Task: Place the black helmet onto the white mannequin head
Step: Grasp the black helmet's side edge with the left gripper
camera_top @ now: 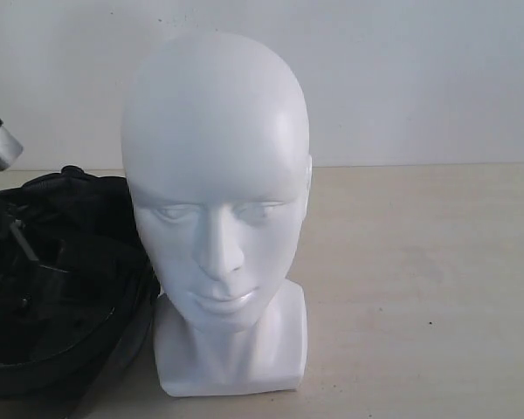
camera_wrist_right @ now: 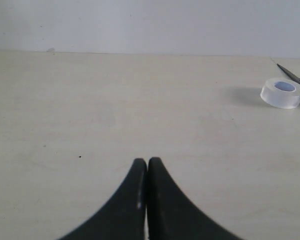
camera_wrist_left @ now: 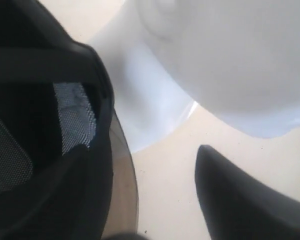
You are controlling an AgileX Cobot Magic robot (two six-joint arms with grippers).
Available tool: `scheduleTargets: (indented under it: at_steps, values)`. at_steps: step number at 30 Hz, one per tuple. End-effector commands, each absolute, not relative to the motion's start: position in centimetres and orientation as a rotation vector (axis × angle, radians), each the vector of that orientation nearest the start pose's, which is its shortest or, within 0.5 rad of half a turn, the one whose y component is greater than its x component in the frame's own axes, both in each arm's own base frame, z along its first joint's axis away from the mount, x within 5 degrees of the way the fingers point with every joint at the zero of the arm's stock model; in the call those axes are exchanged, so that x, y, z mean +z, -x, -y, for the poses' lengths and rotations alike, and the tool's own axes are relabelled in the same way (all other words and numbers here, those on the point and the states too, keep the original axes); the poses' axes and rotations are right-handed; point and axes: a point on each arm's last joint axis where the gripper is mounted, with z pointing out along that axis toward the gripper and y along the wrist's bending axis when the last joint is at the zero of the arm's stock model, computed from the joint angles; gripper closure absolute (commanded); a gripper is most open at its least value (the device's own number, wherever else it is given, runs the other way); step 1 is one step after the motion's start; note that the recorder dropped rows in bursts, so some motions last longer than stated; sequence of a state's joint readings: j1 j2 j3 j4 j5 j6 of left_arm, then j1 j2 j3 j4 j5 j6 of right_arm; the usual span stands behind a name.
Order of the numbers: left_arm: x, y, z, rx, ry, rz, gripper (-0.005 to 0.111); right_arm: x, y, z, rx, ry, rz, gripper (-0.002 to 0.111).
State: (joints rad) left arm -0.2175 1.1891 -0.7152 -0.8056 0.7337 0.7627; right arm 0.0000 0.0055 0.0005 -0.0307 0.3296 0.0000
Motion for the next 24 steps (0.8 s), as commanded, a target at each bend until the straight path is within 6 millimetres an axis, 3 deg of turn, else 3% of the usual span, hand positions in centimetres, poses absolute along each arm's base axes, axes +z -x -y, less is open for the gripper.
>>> scheduleTargets:
  at_steps: [1,11,19,24]
  values:
    - [25.4,-20.8,10.3,-0.618,-0.696,-2.383,0.047,18.4,-5.4,0.1,-0.036,0.022,-1.809,0.108]
    - [23.4,-22.4,10.9,-0.484,-0.735,-2.396,0.047,18.4,-5.4,0.1,-0.036,0.022,-1.809,0.108]
    - [22.1,-23.2,11.1,-0.469,-0.732,-2.436,0.047,18.4,-5.4,0.1,-0.036,0.022,-1.809,0.108]
    - [22.3,-23.5,11.4,-0.503,-0.712,-2.442,0.047,18.4,-5.4,0.1,-0.036,0.022,-1.809,0.108]
